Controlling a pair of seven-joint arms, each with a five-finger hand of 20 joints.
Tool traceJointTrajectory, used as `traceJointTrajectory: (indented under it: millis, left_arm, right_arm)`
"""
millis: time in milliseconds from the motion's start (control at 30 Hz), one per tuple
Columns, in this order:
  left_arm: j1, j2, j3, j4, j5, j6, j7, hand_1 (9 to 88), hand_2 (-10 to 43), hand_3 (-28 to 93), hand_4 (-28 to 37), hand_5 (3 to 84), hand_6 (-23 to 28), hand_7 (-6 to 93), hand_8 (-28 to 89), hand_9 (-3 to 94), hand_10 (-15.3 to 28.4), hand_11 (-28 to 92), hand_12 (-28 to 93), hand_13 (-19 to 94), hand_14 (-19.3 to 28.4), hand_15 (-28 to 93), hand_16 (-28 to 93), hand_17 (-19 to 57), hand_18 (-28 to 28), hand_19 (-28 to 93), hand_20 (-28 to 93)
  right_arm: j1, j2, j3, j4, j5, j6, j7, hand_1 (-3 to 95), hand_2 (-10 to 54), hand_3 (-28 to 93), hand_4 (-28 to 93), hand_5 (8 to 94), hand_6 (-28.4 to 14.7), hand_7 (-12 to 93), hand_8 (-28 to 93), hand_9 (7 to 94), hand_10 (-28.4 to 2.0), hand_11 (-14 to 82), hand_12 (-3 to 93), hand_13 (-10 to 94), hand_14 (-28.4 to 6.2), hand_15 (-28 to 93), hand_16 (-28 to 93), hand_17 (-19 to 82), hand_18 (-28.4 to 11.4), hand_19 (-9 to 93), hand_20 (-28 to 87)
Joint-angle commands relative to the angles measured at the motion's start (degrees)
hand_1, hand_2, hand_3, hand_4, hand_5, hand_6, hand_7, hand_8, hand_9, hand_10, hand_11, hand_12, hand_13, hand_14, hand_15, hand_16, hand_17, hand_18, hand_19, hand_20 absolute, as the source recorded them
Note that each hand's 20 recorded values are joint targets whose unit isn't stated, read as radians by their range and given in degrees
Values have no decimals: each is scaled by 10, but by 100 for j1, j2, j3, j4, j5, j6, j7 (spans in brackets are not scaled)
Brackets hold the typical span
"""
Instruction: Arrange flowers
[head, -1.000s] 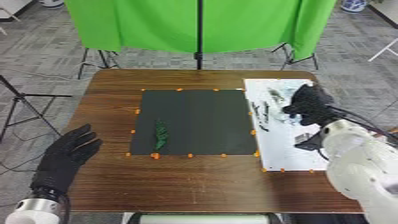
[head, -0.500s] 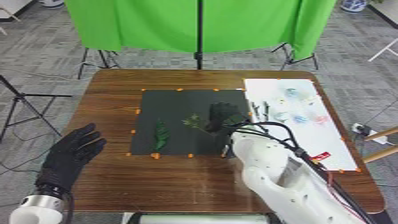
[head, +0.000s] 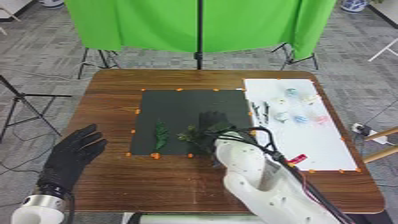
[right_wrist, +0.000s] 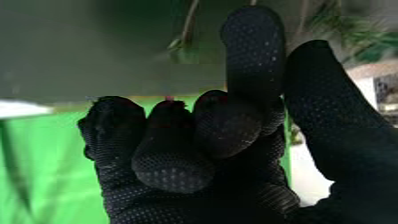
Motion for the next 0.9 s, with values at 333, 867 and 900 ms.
traceJointTrajectory:
  millis: [333, 867, 900]
  left_arm:
    - [-38, 11, 99, 89, 31, -44, -88, 329, 24, 721, -283, 383, 50, 335, -165, 361, 148, 377, 100, 301, 172, 508, -78, -49, 227, 625, -26]
    - [-95, 38, 147, 125, 37, -75, -116, 328, 23, 724, -283, 384, 50, 345, -170, 362, 150, 388, 95, 303, 172, 520, -83, -49, 227, 628, -29]
    - [-81, 45, 145, 118, 40, -60, -110, 328, 22, 724, -283, 384, 50, 345, -171, 362, 150, 389, 95, 302, 172, 521, -83, -49, 227, 628, -29]
  right_arm:
    - [91, -590, -45, 479, 126, 153, 197, 315, -41, 865, -231, 918, 9, 428, -152, 936, -63, 602, 345, 902, -55, 783, 301, 531, -228, 932, 578]
    - [-15, -906, 207, 622, 426, 91, 413, 299, 9, 842, -225, 934, 1, 385, -139, 937, -57, 620, 282, 937, -36, 749, 302, 568, -225, 932, 578]
    - [-33, -927, 235, 619, 467, 89, 408, 298, 11, 841, -225, 934, 1, 383, -138, 937, -58, 620, 281, 937, -36, 748, 302, 569, -226, 932, 578]
